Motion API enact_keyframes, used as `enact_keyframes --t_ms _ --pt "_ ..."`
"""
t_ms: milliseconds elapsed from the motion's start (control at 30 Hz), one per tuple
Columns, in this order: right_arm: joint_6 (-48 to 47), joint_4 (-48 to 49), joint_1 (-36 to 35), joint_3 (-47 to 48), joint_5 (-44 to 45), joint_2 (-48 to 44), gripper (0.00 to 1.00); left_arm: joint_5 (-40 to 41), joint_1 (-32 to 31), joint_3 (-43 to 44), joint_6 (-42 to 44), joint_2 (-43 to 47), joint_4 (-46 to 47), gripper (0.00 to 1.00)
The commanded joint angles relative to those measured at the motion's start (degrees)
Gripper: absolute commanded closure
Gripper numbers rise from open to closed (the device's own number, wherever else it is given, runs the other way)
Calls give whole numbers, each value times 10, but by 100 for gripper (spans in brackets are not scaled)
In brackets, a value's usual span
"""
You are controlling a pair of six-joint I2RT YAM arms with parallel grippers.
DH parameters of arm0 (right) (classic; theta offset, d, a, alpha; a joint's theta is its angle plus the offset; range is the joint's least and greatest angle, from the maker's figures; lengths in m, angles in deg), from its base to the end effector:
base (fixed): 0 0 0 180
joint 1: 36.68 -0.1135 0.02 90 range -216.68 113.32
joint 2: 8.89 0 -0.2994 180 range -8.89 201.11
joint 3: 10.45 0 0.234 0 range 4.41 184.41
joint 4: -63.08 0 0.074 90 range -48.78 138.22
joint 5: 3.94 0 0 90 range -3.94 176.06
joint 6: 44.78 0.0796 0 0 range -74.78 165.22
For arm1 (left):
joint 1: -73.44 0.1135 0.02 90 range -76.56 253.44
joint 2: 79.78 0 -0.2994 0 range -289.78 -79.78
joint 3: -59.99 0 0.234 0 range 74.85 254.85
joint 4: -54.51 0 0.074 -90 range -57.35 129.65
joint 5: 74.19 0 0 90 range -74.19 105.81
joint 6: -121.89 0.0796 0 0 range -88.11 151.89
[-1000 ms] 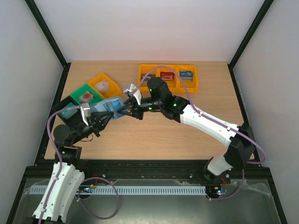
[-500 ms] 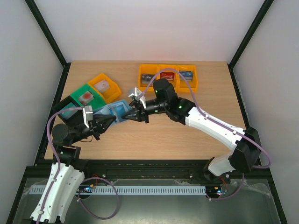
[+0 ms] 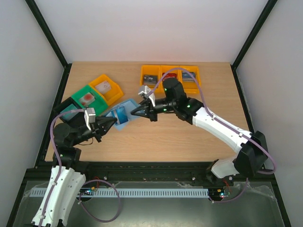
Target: Take the credit cards out of the card holder
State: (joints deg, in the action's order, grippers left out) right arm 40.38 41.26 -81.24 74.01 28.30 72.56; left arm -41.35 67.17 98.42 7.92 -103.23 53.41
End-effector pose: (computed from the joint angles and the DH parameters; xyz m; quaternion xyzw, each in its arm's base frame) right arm 0.1803 0.2721 0.3843 -0.5529 0.5294 0.5425 0.3459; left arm 0.0773 -0.0758 0.3212 0.2889 0.5929 -0.4651 0.5906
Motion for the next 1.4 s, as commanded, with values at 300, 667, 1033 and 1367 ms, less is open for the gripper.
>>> enact_keyframes --t_ms 300,667,1033,1367 --pt "259 172 171 -93 115 -65 98 98 15 43 125 -5 -146 98" --pt "331 115 232 -93 34 -20 98 109 24 98 210 -66 -216 98" --pt "276 2 84 -68 15 184 98 561 -125 -30 955 -8 47 98" --pt "224 -89 91 -32 127 252 52 455 -139 -134 1383 -10 309 98"
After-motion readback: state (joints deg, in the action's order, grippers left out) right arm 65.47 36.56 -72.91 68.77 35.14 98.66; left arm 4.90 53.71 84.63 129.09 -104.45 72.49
